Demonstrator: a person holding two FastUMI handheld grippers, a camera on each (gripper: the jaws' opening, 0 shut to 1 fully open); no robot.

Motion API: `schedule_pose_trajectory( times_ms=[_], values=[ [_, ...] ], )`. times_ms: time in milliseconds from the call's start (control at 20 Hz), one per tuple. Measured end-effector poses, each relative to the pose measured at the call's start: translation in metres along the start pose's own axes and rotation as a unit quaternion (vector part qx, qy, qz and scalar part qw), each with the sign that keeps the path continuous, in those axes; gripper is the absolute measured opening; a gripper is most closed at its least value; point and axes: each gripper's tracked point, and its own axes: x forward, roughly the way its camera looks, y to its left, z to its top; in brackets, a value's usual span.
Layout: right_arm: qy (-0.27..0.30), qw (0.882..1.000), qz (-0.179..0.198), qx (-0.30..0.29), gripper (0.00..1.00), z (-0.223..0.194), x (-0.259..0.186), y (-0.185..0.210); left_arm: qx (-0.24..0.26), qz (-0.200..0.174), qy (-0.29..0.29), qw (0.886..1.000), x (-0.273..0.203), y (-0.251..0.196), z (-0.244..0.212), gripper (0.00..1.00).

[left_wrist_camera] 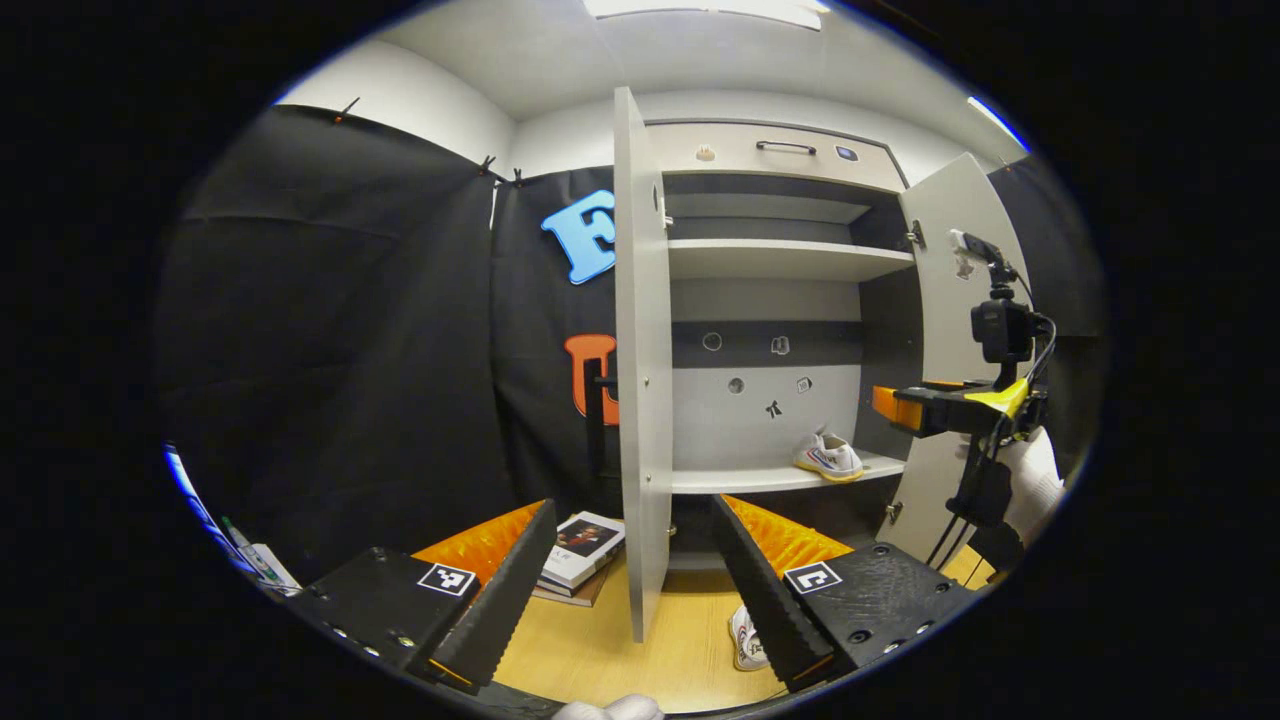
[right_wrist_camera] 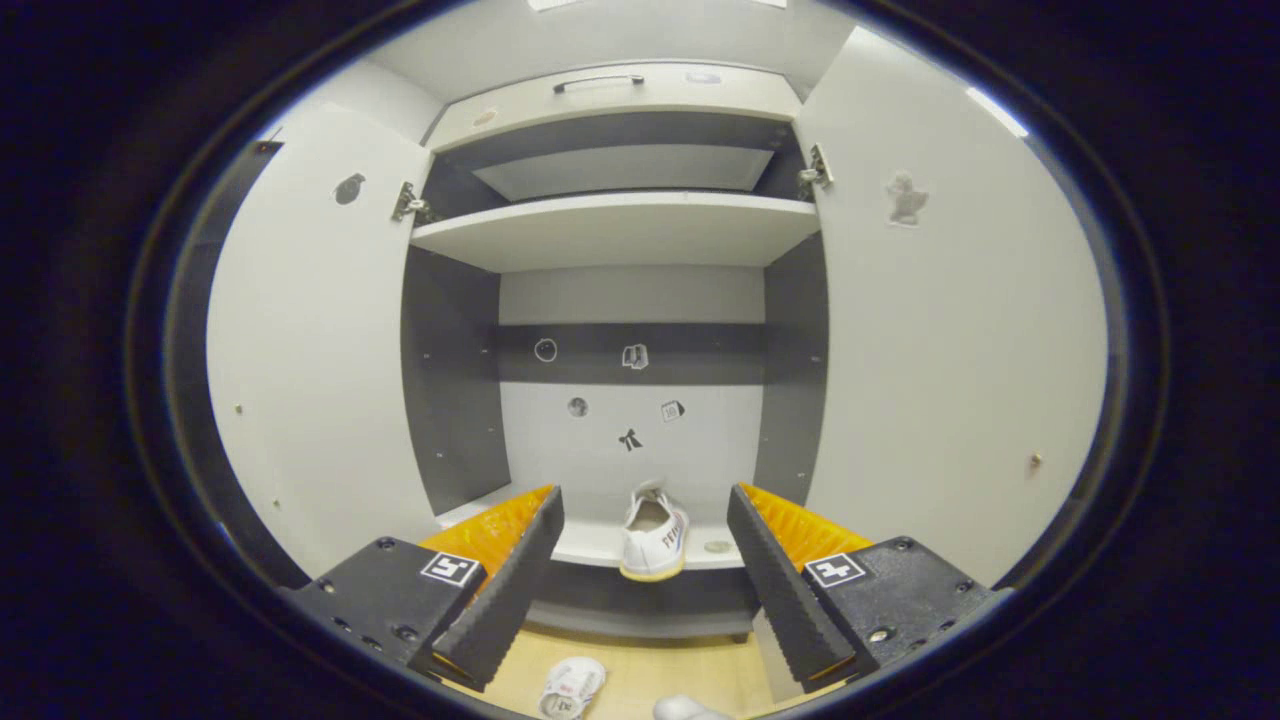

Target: Grab one shoe with the right hand and put it into the shoe cabinet, grab the other shoe with the left hand and put it into the shoe cabinet; then close the right door with the right hand and the left door with the left hand.

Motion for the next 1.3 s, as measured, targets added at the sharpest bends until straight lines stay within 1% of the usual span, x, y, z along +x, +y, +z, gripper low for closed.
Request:
schedule_pose_trajectory(
  times_ms=[100,250,450,550,600,700,850,950,1050,1200,1300],
  values=[
    [-0.001,1.000,-0.006,0.003,1.00,-0.009,-0.032,-0.009,0.007,-0.020,0.010,1.000,0.000,-0.013,-0.016,0.96],
    [0.002,1.000,-0.027,0.013,1.00,-0.029,-0.076,-0.034,0.012,-0.046,0.023,0.999,0.003,-0.035,-0.042,0.96],
    [0.010,0.999,-0.049,0.019,1.00,-0.052,-0.118,-0.065,0.010,-0.075,0.043,0.996,0.015,-0.073,-0.089,0.96],
    [0.019,0.998,-0.050,0.024,1.00,-0.060,-0.132,-0.075,0.012,-0.087,0.059,0.994,0.019,-0.093,-0.118,0.96],
    [0.022,0.998,-0.052,0.023,1.00,-0.062,-0.137,-0.081,0.012,-0.090,0.061,0.994,0.024,-0.101,-0.133,0.96],
    [0.024,0.998,-0.054,0.016,1.00,-0.064,-0.145,-0.091,-0.001,-0.105,0.086,0.991,0.030,-0.124,-0.170,0.96],
    [0.031,0.998,-0.057,0.005,1.00,-0.067,-0.153,-0.102,0.008,-0.110,0.129,0.985,0.045,-0.144,-0.240,0.96],
    [0.042,0.997,-0.062,-0.003,1.00,-0.074,-0.156,-0.109,0.011,-0.115,0.156,0.981,0.059,-0.153,-0.283,0.97],
    [0.056,0.996,-0.066,-0.011,1.00,-0.084,-0.156,-0.113,0.000,-0.114,0.182,0.977,0.074,-0.155,-0.320,0.96],
    [0.080,0.994,-0.073,-0.023,1.00,-0.103,-0.155,-0.116,0.010,-0.107,0.205,0.973,0.101,-0.156,-0.357,0.97],
    [0.099,0.992,-0.073,-0.030,1.00,-0.119,-0.144,-0.112,0.013,-0.109,0.211,0.971,0.122,-0.157,-0.377,0.96]
  ],
)
